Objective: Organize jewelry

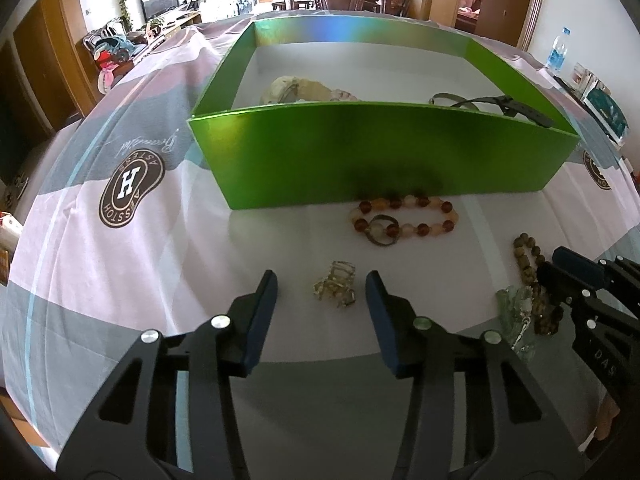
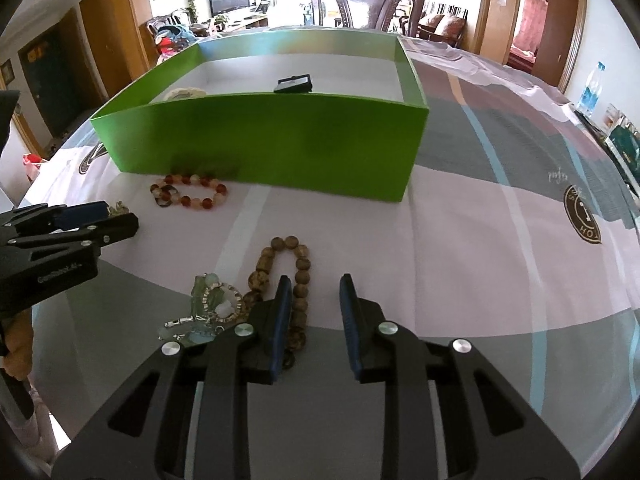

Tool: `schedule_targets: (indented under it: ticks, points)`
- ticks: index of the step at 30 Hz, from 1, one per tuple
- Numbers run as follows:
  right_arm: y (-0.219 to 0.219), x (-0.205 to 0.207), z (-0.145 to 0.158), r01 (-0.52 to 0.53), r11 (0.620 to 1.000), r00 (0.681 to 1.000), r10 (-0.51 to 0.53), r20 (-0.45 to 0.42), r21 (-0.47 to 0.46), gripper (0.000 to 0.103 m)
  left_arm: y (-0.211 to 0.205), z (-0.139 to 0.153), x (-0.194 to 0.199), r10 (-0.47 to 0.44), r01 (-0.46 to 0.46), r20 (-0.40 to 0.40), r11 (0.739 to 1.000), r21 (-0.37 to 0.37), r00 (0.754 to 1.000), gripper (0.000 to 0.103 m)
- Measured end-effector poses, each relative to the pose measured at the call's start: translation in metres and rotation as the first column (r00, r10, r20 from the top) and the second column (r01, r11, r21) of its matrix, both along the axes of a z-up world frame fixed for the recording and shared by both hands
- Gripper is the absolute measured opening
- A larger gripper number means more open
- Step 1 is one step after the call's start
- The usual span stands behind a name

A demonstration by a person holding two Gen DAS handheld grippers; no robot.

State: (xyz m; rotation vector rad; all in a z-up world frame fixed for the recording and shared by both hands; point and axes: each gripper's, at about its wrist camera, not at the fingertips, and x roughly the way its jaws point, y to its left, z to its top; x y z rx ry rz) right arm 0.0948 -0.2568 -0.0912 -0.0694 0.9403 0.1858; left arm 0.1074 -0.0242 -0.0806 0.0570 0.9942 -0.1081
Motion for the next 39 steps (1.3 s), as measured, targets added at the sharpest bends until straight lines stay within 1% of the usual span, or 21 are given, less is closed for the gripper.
schedule_targets:
  ticks: [5, 7, 8, 9, 10, 16, 18, 27, 31, 33, 39]
  points:
    - [0.001, -0.001, 0.0, 0.004, 1.0, 1.0, -0.004, 0.005, -0.009, 0.026, 0.001, 0.0, 0.001, 0.001, -0.001, 0.0, 1.0, 0.001, 1.0, 0.046]
    - [0.001, -0.001, 0.0, 0.003, 1.0, 1.0, -0.003, 0.007, -0.009, 0.026, 0.001, 0.0, 0.001, 0.003, -0.003, 0.002, 1.0, 0.002, 1.0, 0.039]
    - [0.001, -0.001, 0.0, -0.001, 1.0, 1.0, 0.001, 0.007, -0.005, 0.021, 0.001, 0.001, 0.001, 0.002, -0.002, 0.003, 1.0, -0.001, 1.0, 0.033]
    - [0.001, -0.001, 0.0, -0.01, 1.0, 1.0, 0.01, 0.006, 0.003, 0.01, 0.001, 0.001, 0.001, 0.002, -0.002, 0.003, 1.0, -0.002, 1.0, 0.025]
    - [0.002, -0.002, 0.0, -0.025, 1.0, 1.0, 0.025, 0.003, 0.013, 0.009, 0.002, 0.001, 0.001, 0.002, -0.002, 0.004, 1.0, -0.004, 1.0, 0.021]
    - [0.003, -0.003, 0.003, -0.034, 0.998, 0.999, 0.034, -0.003, 0.045, 0.008, 0.005, 0.003, -0.002, 0.004, -0.004, 0.002, 1.0, -0.006, 1.0, 0.021]
    - [0.002, -0.005, 0.007, -0.032, 0.998, 0.999, 0.032, 0.008, 0.049, 0.008, 0.004, 0.008, -0.006, -0.006, 0.006, 0.02, 1.0, 0.004, 1.0, 0.021]
    - [0.0, -0.013, 0.049, -0.042, 0.997, 0.993, 0.035, 0.116, 0.061, 0.008, 0.006, 0.038, -0.021, -0.012, 0.013, 0.094, 1.0, -0.01, 0.996, 0.021]
    - [0.001, -0.017, 0.065, -0.051, 0.997, 0.986, 0.04, 0.162, 0.062, 0.008, 0.007, 0.045, -0.026, -0.014, 0.015, 0.11, 1.0, -0.01, 0.994, 0.021]
    - [0.002, -0.017, 0.065, -0.048, 0.997, 0.986, 0.038, 0.162, 0.06, 0.008, 0.007, 0.043, -0.026, -0.013, 0.014, 0.104, 1.0, -0.01, 0.995, 0.021]
    - [0.002, -0.014, 0.05, -0.039, 0.997, 0.992, 0.032, 0.119, 0.061, 0.008, 0.007, 0.038, -0.029, -0.014, 0.015, 0.087, 1.0, -0.006, 0.996, 0.021]
